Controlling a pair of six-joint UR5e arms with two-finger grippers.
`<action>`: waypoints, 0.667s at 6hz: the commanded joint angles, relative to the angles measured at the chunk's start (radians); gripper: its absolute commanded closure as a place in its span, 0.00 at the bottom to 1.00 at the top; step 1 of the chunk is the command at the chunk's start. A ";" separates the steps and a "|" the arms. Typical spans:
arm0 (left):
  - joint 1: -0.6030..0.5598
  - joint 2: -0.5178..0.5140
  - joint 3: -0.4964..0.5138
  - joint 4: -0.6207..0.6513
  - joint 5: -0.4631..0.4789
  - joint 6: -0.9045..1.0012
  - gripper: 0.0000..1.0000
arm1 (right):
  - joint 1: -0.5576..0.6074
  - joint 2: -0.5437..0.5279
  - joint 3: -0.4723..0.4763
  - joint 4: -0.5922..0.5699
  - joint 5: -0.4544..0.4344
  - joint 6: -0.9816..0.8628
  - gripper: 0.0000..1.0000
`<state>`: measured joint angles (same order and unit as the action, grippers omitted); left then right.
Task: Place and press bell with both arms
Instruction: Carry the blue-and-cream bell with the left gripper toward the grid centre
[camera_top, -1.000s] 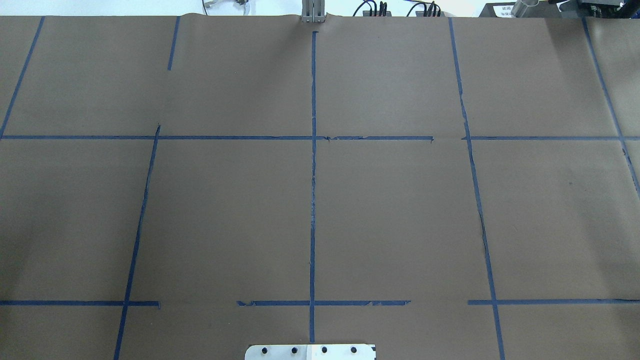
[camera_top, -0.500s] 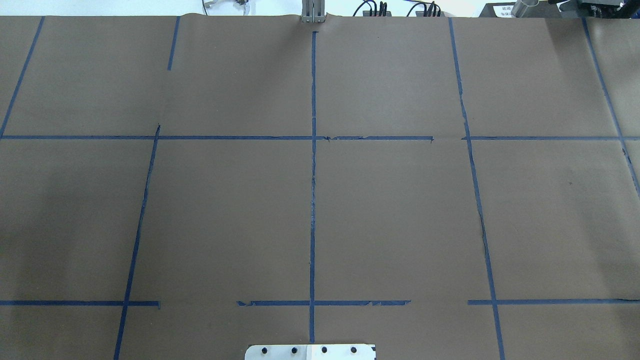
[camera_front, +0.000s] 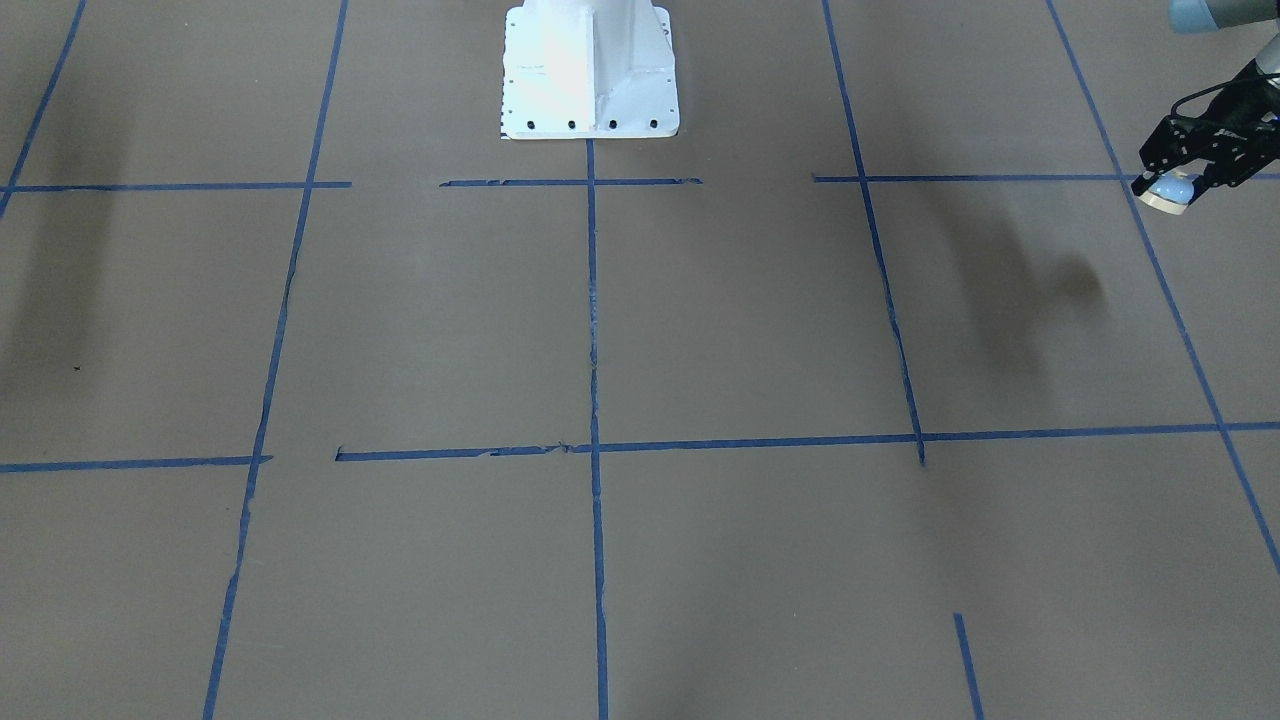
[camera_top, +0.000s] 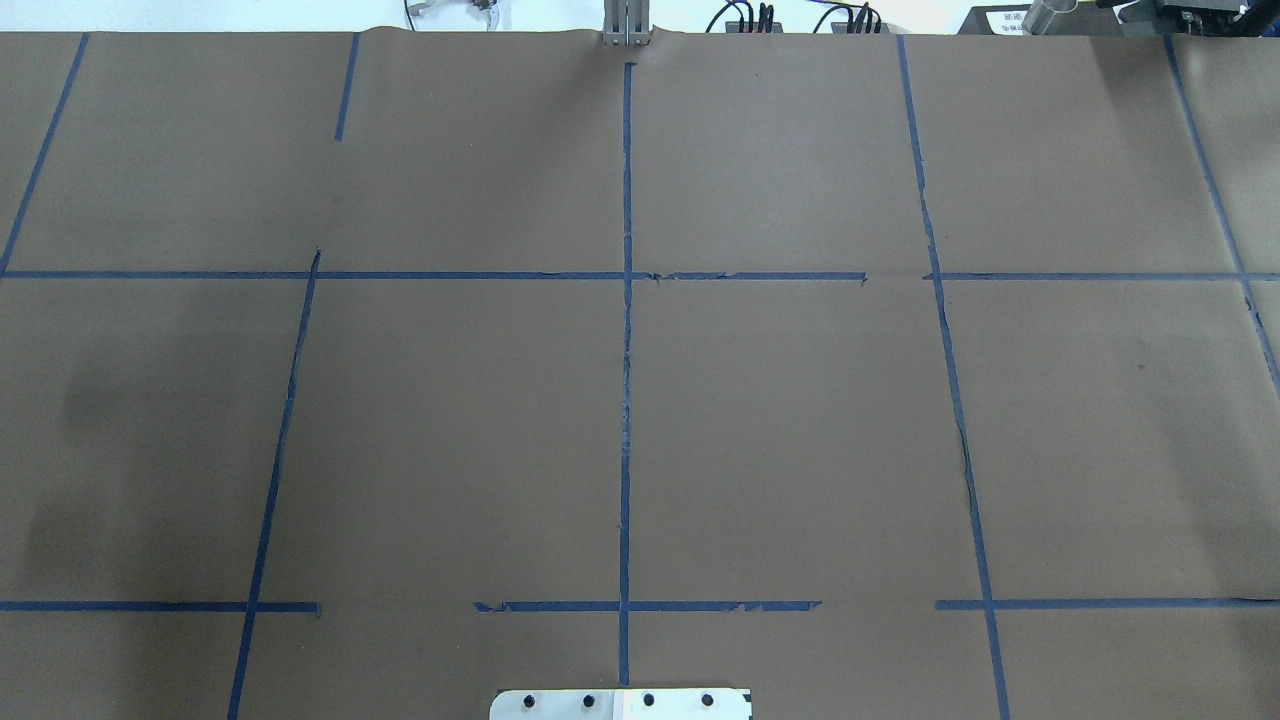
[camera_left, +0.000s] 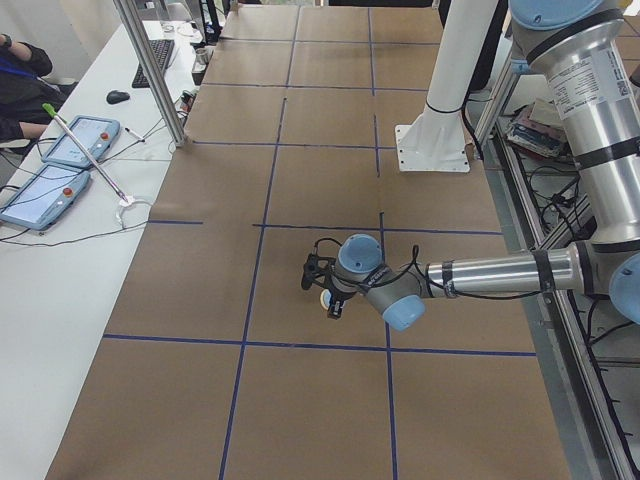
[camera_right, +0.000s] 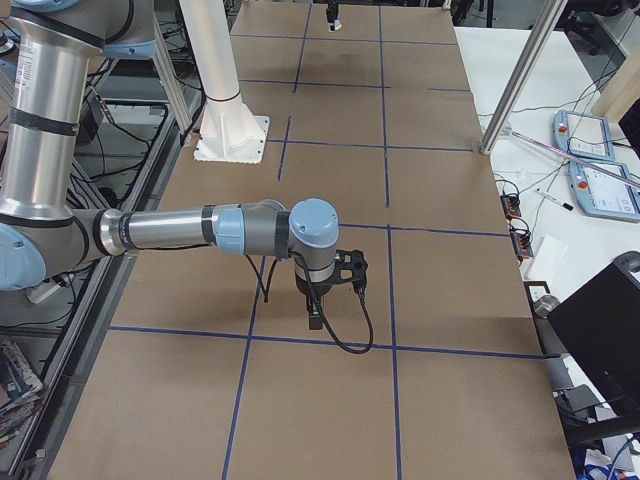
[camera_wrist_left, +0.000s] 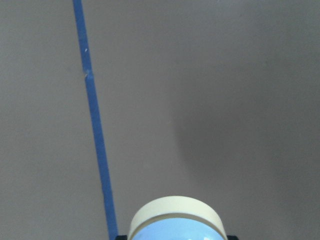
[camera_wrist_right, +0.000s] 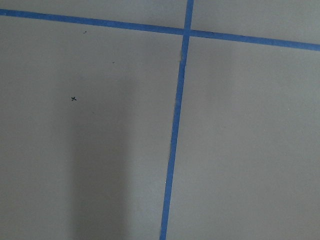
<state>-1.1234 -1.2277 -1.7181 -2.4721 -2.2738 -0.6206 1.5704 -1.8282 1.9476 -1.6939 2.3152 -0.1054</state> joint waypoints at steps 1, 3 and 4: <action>0.002 -0.143 -0.018 0.172 -0.001 -0.007 0.98 | 0.002 -0.003 -0.003 -0.001 0.001 0.001 0.00; 0.017 -0.336 -0.028 0.408 -0.001 -0.008 0.98 | -0.001 -0.003 -0.004 -0.001 0.003 0.001 0.00; 0.039 -0.443 -0.028 0.549 0.000 -0.011 0.98 | -0.001 -0.003 -0.004 -0.001 0.003 0.003 0.00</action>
<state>-1.1022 -1.5668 -1.7446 -2.0583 -2.2748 -0.6295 1.5695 -1.8316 1.9440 -1.6951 2.3177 -0.1038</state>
